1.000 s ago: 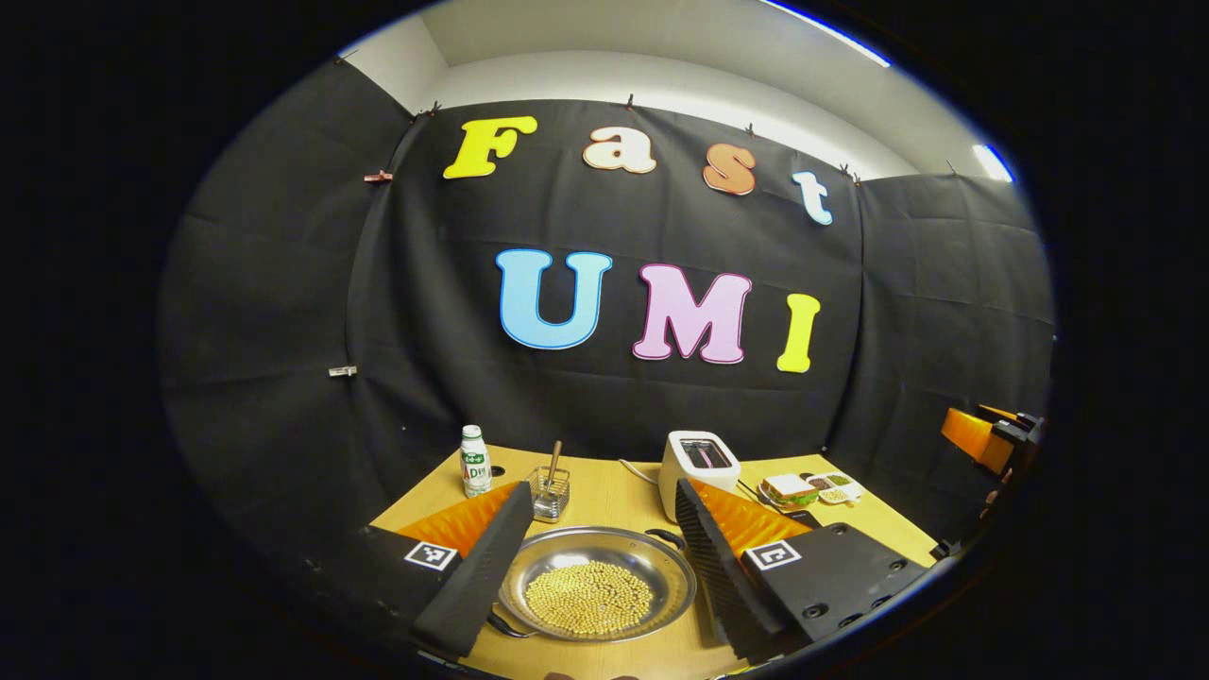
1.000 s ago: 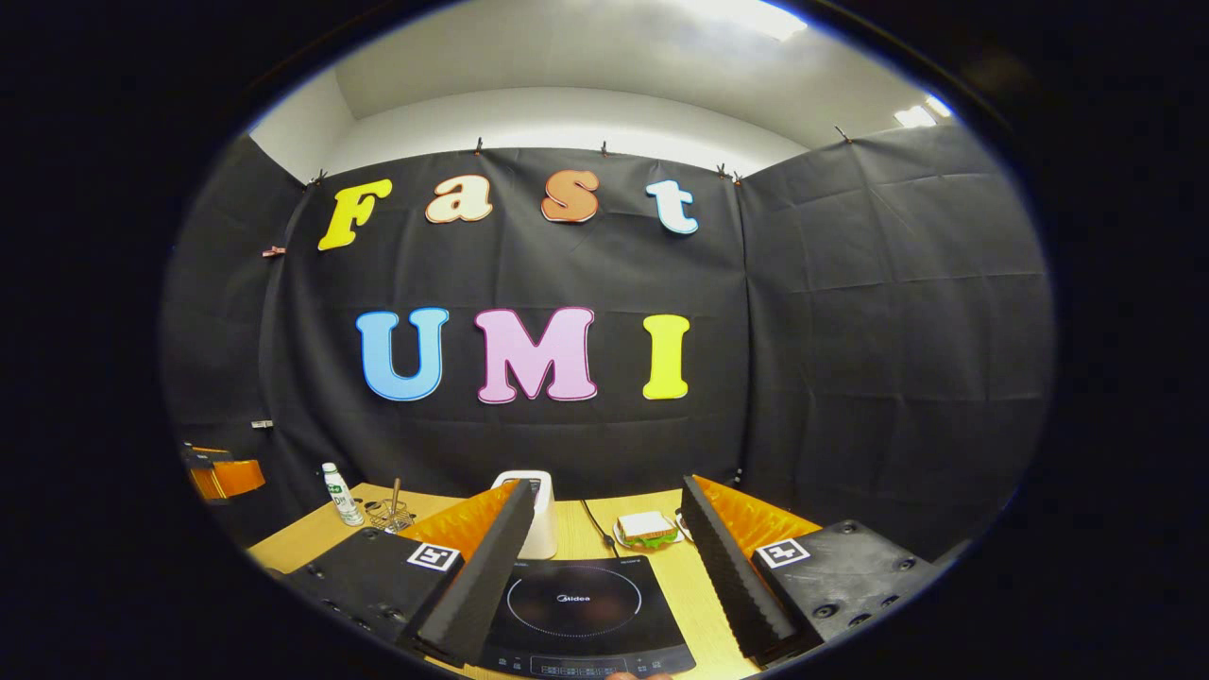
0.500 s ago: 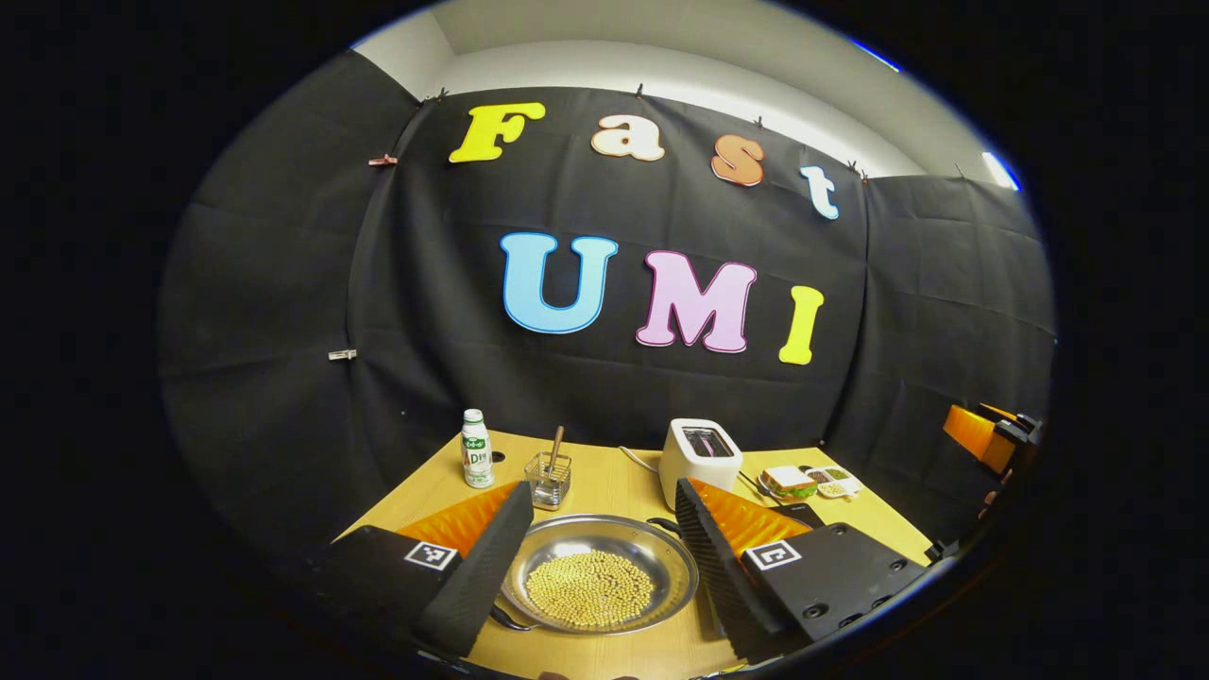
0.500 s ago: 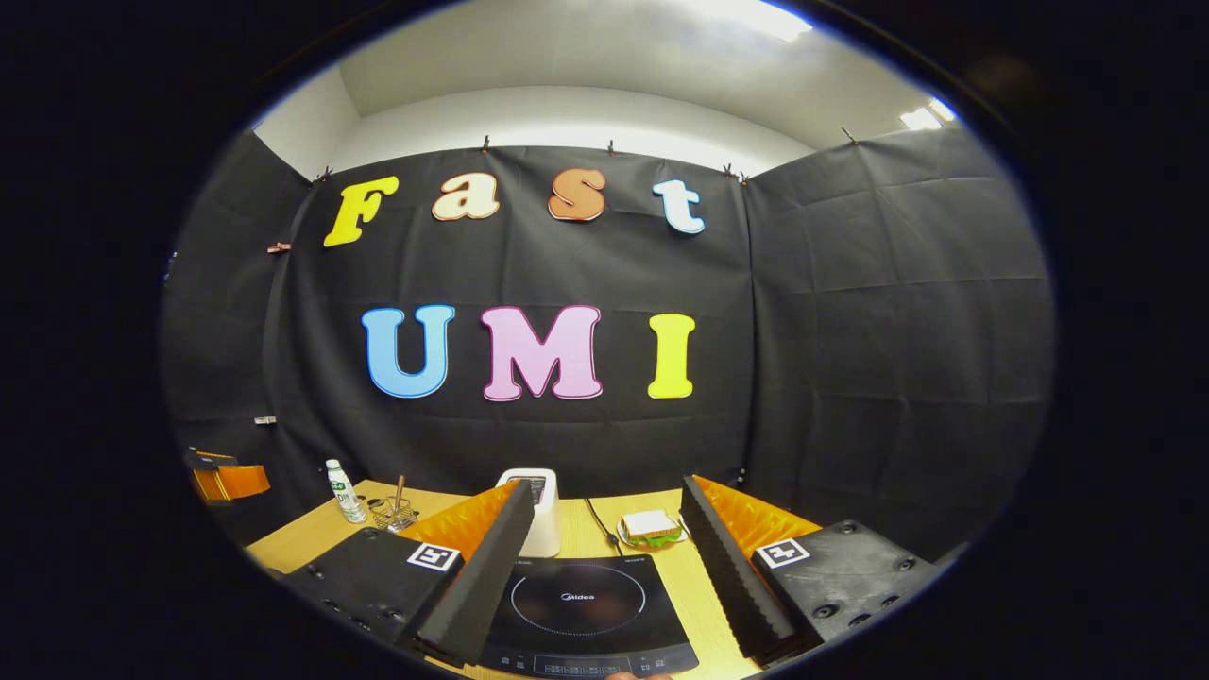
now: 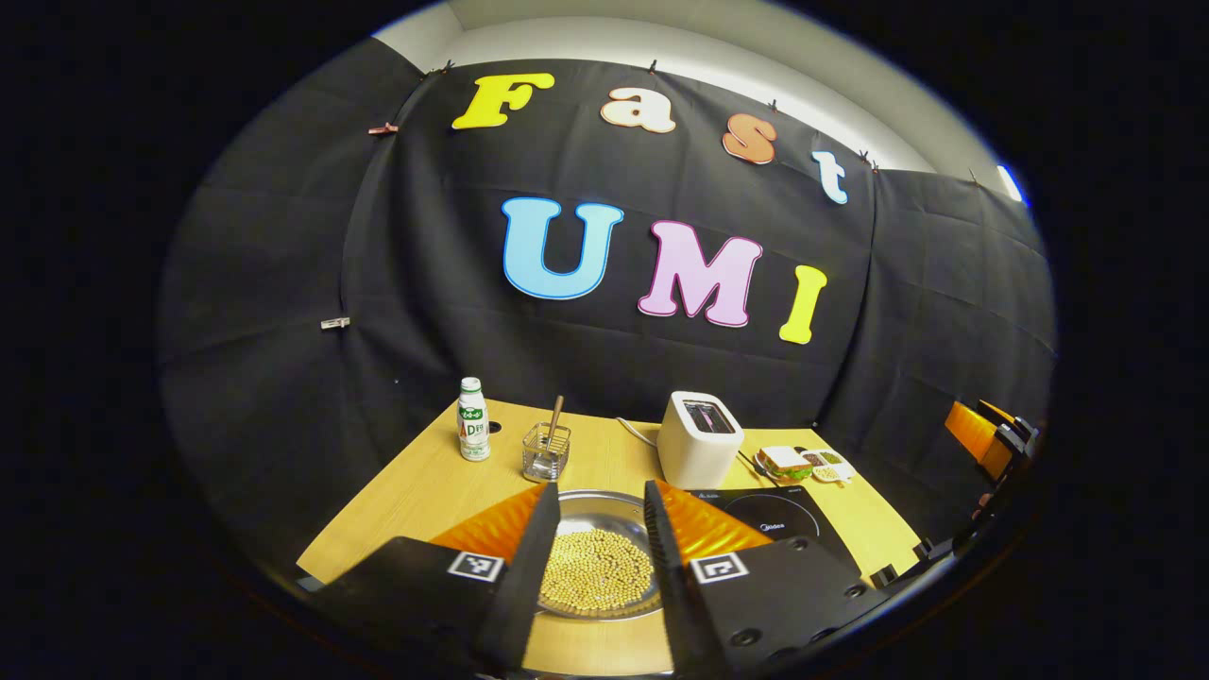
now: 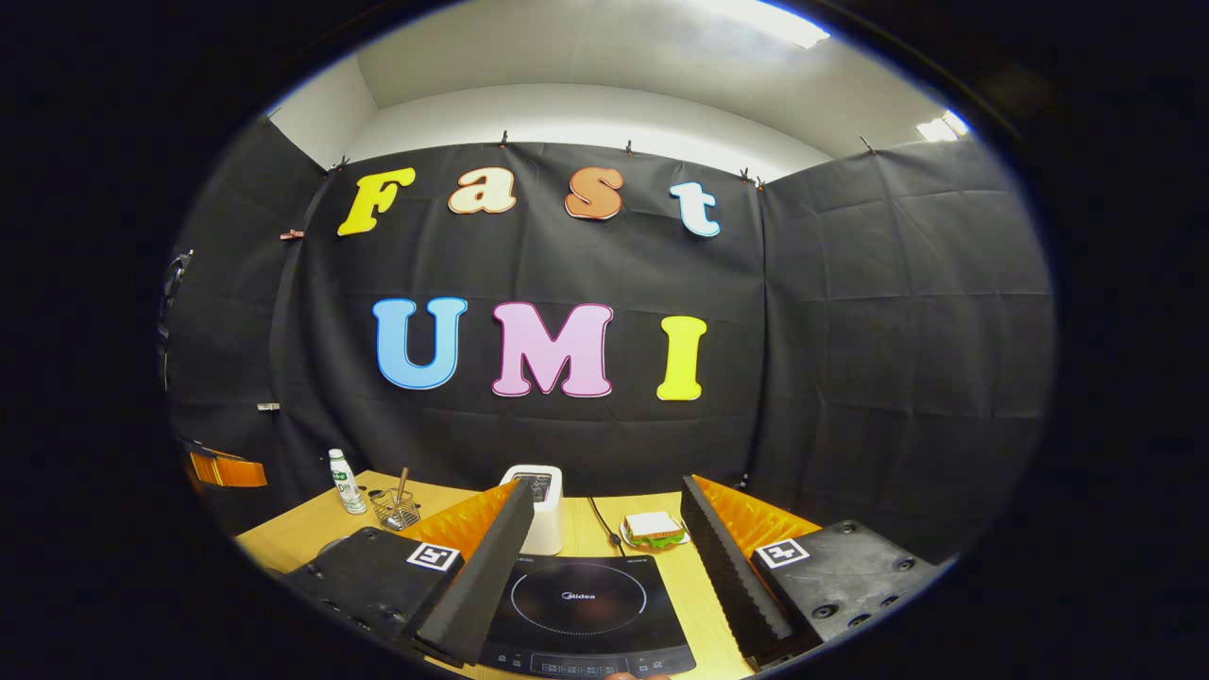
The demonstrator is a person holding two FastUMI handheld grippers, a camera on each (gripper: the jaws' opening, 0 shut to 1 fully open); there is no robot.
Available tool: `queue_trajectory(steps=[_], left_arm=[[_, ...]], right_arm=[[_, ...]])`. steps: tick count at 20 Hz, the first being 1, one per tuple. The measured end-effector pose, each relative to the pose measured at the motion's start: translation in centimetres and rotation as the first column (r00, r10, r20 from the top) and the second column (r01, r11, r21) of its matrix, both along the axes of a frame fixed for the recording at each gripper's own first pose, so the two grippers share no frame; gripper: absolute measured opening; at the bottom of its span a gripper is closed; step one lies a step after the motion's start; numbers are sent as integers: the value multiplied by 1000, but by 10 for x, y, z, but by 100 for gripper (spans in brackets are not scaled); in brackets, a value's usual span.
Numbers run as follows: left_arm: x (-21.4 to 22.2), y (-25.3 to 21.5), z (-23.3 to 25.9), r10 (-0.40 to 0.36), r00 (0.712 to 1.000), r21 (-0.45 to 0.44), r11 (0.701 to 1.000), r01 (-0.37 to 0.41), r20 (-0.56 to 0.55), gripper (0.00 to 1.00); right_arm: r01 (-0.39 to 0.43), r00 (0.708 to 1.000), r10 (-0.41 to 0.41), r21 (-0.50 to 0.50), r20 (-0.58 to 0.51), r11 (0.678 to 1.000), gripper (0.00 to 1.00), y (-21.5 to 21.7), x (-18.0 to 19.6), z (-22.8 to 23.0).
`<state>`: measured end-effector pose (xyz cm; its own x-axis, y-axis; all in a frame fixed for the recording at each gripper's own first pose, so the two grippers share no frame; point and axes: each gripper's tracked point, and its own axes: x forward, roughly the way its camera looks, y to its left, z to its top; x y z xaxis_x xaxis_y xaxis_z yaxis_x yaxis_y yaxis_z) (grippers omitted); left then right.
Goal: First push the handle of the pot to place it horizontally, then grasp the pot with both hands and set it on the induction cooktop.
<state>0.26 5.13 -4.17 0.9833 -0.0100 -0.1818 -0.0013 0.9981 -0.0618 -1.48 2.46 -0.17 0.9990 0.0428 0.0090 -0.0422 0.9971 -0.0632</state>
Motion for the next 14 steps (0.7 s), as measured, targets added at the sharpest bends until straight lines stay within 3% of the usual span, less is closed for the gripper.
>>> queue_trajectory(steps=[1,2,4,5,7,14], left_arm=[[1,2,-2,-7,1000,5,1000,7,-6,48],[4,4,-3,-13,1000,6,1000,13,-14,49],[3,7,-11,-17,999,-11,1000,17,-43,31],[6,9,-17,-15,998,-20,1000,13,-63,13],[7,12,-24,-5,996,-43,999,2,-88,5],[8,28,-48,-14,988,-38,999,8,-154,5]], right_arm=[[-2,1000,2,-4,1,1000,98,1,-1,1],[-2,1000,2,-9,3,1000,98,2,0,1],[0,1000,0,-17,2,1000,98,3,2,0],[0,1000,0,-18,0,1000,98,4,3,-1],[0,1000,0,-10,-7,1000,98,6,5,-4],[-13,999,13,-10,-35,1000,98,12,7,-16]])
